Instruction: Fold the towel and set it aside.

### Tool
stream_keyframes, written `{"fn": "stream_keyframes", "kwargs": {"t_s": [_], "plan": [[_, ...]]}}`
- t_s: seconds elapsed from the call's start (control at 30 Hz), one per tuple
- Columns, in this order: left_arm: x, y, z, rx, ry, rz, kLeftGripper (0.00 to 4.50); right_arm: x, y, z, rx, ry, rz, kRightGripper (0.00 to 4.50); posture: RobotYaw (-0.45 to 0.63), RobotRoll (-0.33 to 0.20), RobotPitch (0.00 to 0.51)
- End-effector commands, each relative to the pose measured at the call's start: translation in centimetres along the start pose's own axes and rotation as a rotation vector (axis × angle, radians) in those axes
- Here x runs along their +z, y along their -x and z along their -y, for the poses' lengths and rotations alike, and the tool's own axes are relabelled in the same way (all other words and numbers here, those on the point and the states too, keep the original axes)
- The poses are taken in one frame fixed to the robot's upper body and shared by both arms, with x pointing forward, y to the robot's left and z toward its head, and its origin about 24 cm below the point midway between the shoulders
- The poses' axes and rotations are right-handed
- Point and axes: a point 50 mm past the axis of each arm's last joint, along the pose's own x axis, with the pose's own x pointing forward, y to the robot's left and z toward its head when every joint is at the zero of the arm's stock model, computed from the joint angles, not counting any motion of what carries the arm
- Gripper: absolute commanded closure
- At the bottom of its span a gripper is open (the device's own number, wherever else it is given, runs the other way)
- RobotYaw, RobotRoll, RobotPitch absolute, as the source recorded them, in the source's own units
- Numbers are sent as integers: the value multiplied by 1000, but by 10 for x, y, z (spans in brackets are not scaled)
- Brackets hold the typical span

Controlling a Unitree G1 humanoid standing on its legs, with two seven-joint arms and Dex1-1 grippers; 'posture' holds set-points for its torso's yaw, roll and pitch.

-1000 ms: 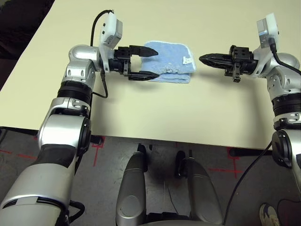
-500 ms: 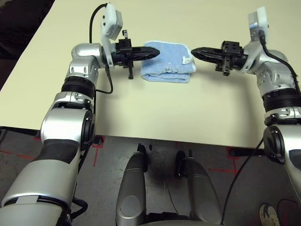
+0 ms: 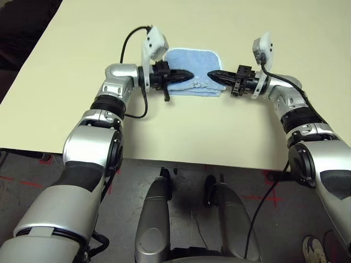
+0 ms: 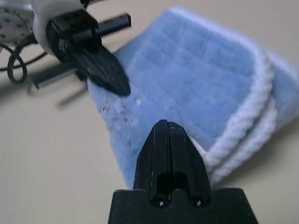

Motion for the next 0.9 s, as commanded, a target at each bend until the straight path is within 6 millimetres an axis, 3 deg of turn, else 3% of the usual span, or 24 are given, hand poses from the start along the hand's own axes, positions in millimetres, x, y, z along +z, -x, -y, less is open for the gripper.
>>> {"fn": "stream_keyframes", "kwargs": {"t_s": [0.03,0.17,0.27,0.47,0.6,0.7,0.9], "plan": [[-21,12,3,13,36,-84,4464,-22,11,-4,-4,-47,-71,4500,95,0,345],[-20,18,-1,61,34,-93,4464,-24,11,-6,17,-50,-78,4500,93,0,345],[-11,17,-5,76,12,-69,4464,-15,11,-3,16,-37,-46,4500,96,0,344],[36,14,-19,93,-8,114,4464,36,12,11,-4,2,132,4500,99,0,340],[61,11,-26,151,23,209,4464,60,6,20,-117,-1,215,4500,98,0,339],[61,7,-29,208,55,214,4464,62,-7,23,-230,-11,204,4500,97,0,342],[35,-2,-23,233,103,138,4464,45,-34,19,-348,-54,147,4500,101,0,364]]}}
